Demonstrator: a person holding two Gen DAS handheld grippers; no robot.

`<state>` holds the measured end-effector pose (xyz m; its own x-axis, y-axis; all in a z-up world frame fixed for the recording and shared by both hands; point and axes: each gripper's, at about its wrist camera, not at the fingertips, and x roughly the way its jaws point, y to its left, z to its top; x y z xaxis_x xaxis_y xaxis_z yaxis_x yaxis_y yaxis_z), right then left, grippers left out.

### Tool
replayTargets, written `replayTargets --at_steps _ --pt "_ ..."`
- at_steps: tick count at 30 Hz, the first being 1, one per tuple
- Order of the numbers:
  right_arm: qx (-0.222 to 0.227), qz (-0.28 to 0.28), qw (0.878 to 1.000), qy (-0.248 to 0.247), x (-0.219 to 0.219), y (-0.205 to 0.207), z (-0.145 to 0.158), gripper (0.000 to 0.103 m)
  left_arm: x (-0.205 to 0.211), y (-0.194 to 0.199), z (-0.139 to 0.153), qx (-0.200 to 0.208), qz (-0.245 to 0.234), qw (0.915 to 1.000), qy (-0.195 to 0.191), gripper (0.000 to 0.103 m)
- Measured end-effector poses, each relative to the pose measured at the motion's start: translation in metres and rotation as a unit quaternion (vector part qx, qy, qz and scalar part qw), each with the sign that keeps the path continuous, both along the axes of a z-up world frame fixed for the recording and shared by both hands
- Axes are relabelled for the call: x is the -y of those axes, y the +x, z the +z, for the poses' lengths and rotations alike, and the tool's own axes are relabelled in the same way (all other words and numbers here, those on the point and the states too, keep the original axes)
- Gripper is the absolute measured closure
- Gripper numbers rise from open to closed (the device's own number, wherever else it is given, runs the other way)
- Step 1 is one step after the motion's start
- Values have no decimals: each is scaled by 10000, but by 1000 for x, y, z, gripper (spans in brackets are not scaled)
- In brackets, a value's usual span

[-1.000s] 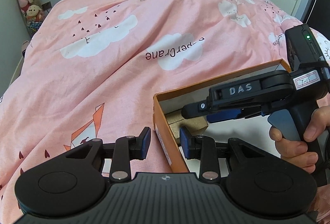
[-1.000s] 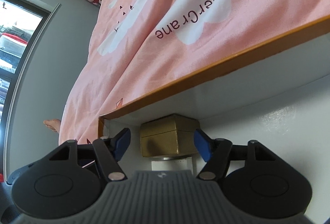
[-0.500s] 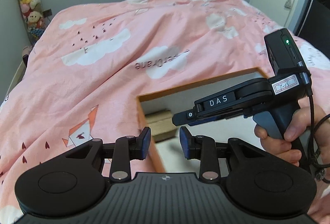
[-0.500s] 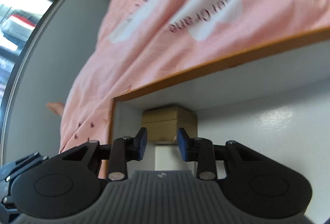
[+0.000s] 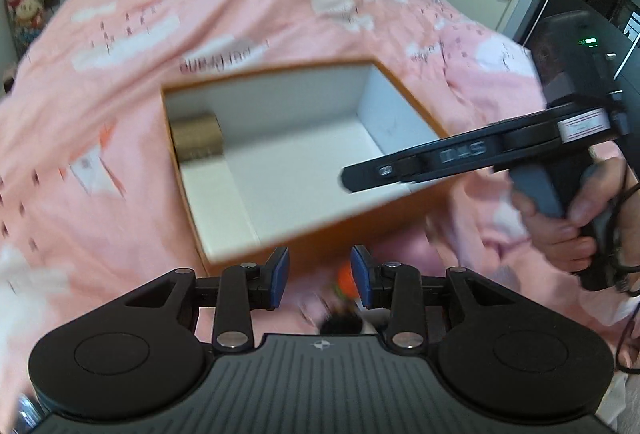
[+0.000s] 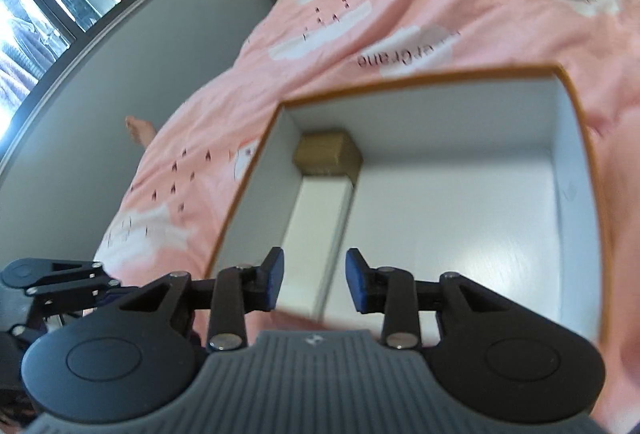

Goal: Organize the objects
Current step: 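Withdraw both tools from the orange box back to the item pile, then grasp the black box with gold text with the left tool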

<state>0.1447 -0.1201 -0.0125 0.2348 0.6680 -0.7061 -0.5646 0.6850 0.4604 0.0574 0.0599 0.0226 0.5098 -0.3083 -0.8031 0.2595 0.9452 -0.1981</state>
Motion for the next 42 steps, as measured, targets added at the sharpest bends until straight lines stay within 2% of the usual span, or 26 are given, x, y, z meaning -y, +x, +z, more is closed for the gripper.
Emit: replayTargets --at_steps 5,9,12,14,20,21,23,26,33,36,40,41,42 --pt "-29 -148 9993 -338 34 -34 -12 64 8 -12 -39 -627 62 9978 -184 47" --pt "-206 -316 9983 -448 59 -52 -25 64 10 -15 -66 -1033 213 9941 -262 43" --pt "-298 -431 9973 -516 72 -63 -32 64 13 -16 -78 -1202 317 9920 -209 34" --pt "-362 -527 9965 -531 80 -66 -36 64 13 -16 -83 -1255 293 9911 -341 28" --pt "-555 -612 9949 -585 88 -69 -43 64 18 -14 -92 -1277 348 9907 -303 24" --pt "-604 -590 9948 -570 87 -69 -44 63 18 -15 -93 -1273 333 9909 -283 23" --pt "-678 -571 9947 -515 87 -69 -45 53 18 -14 -96 -1314 349 9902 -314 22" --pt "-695 -545 9950 -476 85 -70 -45 53 16 -14 -98 -1304 419 9896 -438 26" --pt "-731 -515 9948 -478 83 -71 -43 52 22 -14 -102 -1268 413 9905 -346 27" --pt "-750 -485 9949 -462 81 -70 -43 52 19 -18 -101 -1210 494 9905 -429 32" --pt "-830 -390 9949 -424 77 -63 -41 52 10 -22 -91 -1041 590 9912 -564 41" --pt "-859 -370 9947 -423 75 -60 -41 52 8 -23 -87 -980 629 9914 -594 47" --pt "-902 -344 9944 -433 73 -57 -42 52 6 -23 -83 -906 673 9917 -613 58"
